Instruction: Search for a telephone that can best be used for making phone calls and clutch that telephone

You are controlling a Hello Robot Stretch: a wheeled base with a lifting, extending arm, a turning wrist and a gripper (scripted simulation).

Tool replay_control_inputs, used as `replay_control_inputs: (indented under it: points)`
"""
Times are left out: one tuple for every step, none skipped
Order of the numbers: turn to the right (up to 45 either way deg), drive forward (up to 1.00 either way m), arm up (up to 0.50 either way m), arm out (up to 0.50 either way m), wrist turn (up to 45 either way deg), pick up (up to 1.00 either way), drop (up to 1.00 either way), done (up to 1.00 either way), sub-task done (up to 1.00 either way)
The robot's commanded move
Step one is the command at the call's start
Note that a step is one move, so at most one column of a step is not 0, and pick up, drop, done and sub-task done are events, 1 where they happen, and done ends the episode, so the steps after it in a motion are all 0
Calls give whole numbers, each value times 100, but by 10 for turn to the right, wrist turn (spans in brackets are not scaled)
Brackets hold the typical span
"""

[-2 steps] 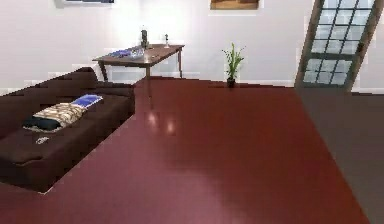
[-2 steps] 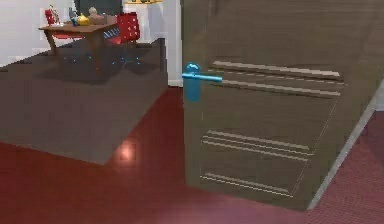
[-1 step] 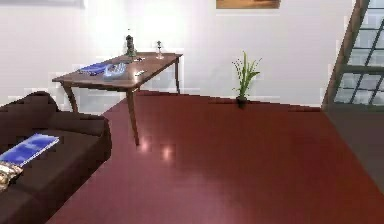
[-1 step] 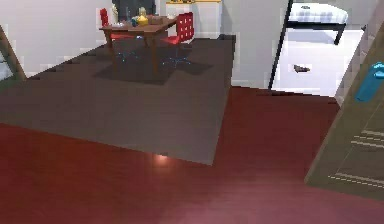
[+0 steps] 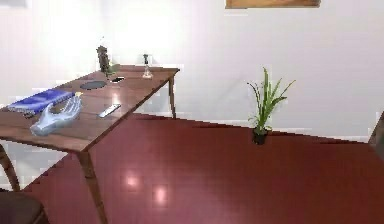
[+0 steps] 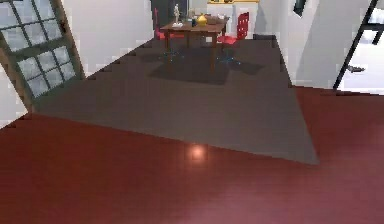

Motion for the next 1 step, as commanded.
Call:
replay_control_inputs:
  points:
    - [0,100,0,0,0,0,0,0,0]
